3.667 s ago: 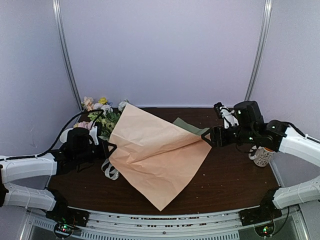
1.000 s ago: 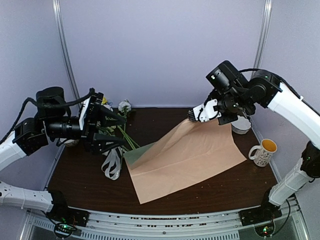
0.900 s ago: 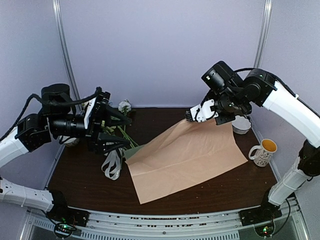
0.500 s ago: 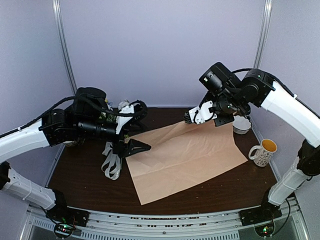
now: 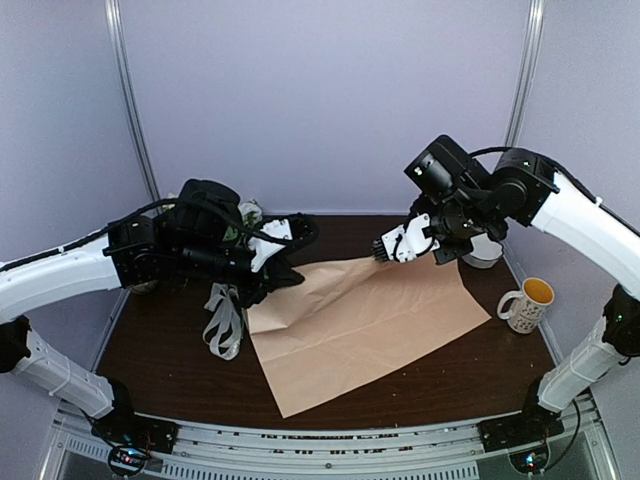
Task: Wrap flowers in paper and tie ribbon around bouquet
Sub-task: Unfold the folded wrapping paper at the center of the board, then flatten the folded wrapping paper at the center of the board.
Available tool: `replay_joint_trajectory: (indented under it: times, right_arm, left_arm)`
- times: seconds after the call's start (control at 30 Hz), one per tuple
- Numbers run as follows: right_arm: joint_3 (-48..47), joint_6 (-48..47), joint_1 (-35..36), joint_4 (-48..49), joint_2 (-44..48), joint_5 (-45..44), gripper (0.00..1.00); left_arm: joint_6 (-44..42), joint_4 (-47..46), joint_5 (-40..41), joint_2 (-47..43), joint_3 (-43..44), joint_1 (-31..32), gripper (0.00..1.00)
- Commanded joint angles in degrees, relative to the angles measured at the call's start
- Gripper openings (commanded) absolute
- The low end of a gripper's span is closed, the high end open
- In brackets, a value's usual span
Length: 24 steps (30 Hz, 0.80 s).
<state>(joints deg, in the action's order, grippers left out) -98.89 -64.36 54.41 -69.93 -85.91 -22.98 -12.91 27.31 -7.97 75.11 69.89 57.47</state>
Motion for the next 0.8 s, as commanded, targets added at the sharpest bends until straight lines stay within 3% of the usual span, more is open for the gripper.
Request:
replay_joint_trajectory:
  times: [0.0, 0.1, 0.17, 0.33, 0.5, 0.77]
  right_arm:
    - [2.1, -0.8, 0.4, 4.9, 3.2, -0.5, 0.06]
    - [5.8, -0.3, -0.1, 14.7, 5.7, -2.3, 0.32]
    - [6.7, 2.2, -1.6, 19.6, 8.2, 2.3, 0.51]
    - [13.2, 13.9, -6.7, 34.1, 15.1, 13.7, 0.80]
    - [22.2, 32.7, -9.4, 42.1, 18.0, 17.7, 0.87]
    - [35.2, 63.7, -13.0, 45.7, 16.5, 14.7, 0.84]
  left_arm:
    - [3.8, -2.7, -5.3, 0.0, 1.1, -1.4, 0.00]
    - [12.8, -8.9, -11.4, 0.1, -0.9, -6.2, 0.00]
    - [19.3, -12.2, -14.0, 1.1, -1.9, -10.5, 0.00]
    - [33.0, -24.2, -17.0, 2.7, -10.1, -20.6, 0.00]
    - [45.0, -34.3, -21.4, 6.2, -18.0, -29.1, 0.00]
    - [53.4, -42.2, -19.7, 9.8, -25.3, -36.1, 0.00]
